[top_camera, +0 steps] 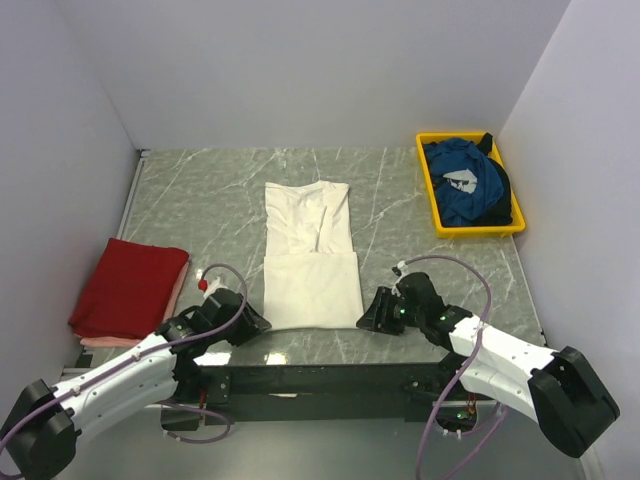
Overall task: Fold and stack the t-shirts
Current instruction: Fold the tshirt
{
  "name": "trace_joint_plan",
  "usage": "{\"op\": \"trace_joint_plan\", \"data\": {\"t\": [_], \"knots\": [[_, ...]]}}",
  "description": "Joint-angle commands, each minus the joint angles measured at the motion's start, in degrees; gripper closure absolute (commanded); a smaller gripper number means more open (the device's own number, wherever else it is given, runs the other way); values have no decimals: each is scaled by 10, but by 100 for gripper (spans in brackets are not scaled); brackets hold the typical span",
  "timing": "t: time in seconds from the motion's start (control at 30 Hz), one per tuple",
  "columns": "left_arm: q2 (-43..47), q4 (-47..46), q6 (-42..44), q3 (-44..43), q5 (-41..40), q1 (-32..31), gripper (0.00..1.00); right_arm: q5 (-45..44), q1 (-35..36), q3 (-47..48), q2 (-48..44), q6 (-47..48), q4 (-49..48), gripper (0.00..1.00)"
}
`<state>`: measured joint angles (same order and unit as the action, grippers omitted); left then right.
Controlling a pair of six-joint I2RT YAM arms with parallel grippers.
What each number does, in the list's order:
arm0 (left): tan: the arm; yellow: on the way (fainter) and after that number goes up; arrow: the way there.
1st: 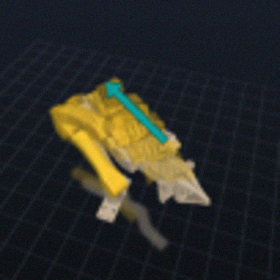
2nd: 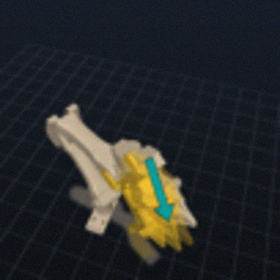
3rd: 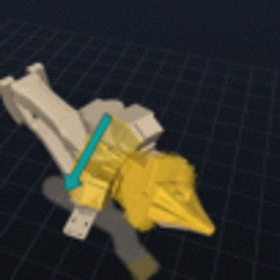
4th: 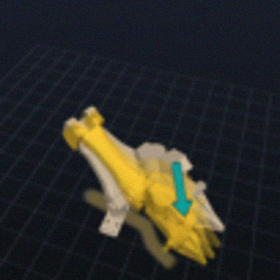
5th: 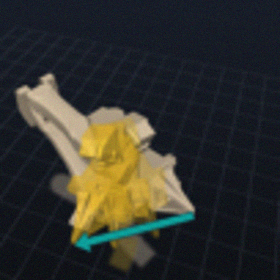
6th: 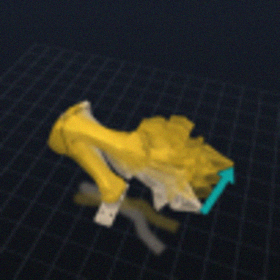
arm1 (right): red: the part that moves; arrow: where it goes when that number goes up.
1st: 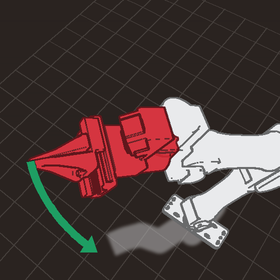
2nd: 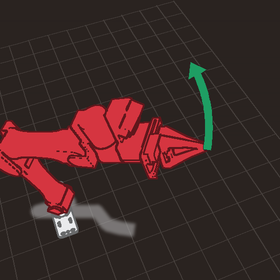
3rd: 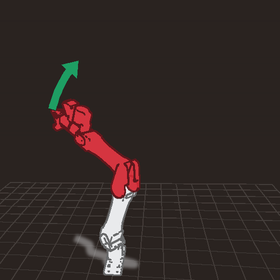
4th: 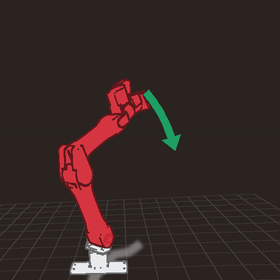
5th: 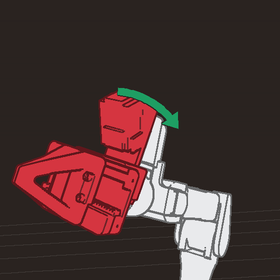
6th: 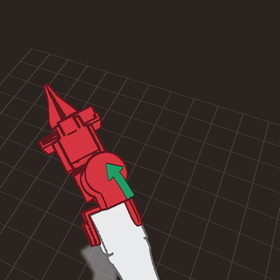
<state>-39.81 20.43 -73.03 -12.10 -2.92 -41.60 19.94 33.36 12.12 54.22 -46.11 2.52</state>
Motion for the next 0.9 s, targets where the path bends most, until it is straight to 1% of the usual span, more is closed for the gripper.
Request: {"op": "trace_joint_plan", "data": {"t": [0.0, 0.07, 0.13, 0.27, 0.43, 0.47, 0.53, 0.57, 0.6, 0.63, 0.67, 0.7, 0.73, 0.77, 0.87], "knots": [[4, 13, -39, 8, -33, -16, 57, -28, 6, -11, 7, -14, -24, 52], [-1, -1, -43, 13, -33, -22, 57, -27, 6, -16, 12, -18, -23, 52], [-11, -11, -47, 15, -33, -25, 58, -27, 6, -19, 19, -22, -49, 53], [-32, -12, -55, 13, -49, -33, 61, -27, 6, -24, 33, -28, -64, 56], [-28, -19, -59, 16, -54, -34, 73, -25, 7, -29, 40, -32, -81, 62], [-28, -20, -58, 16, -55, -35, 78, -23, 6, -29, 43, -33, -84, 66], [-29, -26, -54, 15, -53, -36, 83, -20, 6, -30, 46, -36, -92, 71], [-29, -28, -52, 15, -51, -35, 89, -15, 6, -29, 48, -37, -95, 76], [-27, -28, -51, 12, -51, -36, 92, -13, 7, -29, 47, -38, -97, 79], [-26, -21, -48, 9, -51, -36, 96, -13, 7, -28, 43, -38, -96, 86], [-25, -19, -47, 8, -51, -36, 99, -13, 7, -26, 40, -37, -92, 89], [-19, -15, -44, 4, -50, -37, 99, -14, 7, -24, 35, -35, -87, 92], [-14, -12, -40, 2, -50, -37, 99, -14, 7, -24, 25, -33, -75, 99], [-10, -1, -38, 1, -49, -37, 99, -14, 7, -24, 18, -30, -68, 100], [13, 20, -26, -6, -41, -40, 99, -10, 7, -25, -18, -19, -37, 100]]}}
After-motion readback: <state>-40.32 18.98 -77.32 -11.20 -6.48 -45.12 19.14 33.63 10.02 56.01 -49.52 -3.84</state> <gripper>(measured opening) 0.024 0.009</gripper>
